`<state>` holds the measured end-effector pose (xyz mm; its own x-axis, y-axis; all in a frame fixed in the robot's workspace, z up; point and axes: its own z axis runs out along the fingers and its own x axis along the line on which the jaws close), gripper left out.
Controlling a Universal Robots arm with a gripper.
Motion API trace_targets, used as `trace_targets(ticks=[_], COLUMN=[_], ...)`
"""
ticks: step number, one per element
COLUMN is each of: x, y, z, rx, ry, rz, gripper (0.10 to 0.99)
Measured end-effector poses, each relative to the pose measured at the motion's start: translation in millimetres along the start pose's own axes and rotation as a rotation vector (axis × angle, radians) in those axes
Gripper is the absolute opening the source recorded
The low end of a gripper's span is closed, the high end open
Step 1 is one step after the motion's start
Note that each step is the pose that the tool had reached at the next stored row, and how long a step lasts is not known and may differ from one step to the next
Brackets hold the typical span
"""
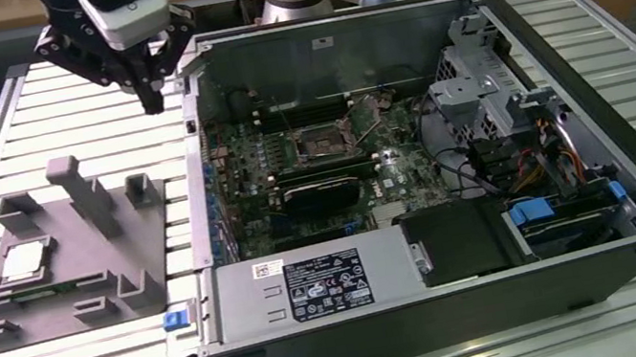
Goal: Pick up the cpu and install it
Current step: 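Reach for the cpu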
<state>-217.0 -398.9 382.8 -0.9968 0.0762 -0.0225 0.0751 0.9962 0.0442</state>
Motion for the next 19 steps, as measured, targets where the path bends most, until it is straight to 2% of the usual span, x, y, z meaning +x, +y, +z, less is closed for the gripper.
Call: trace_targets(ticks=[19], x=[10.8], y=[-0.8], z=[0.7], rx=[0.000], ry=[0.0000], rz=[0.000], gripper=[0.106])
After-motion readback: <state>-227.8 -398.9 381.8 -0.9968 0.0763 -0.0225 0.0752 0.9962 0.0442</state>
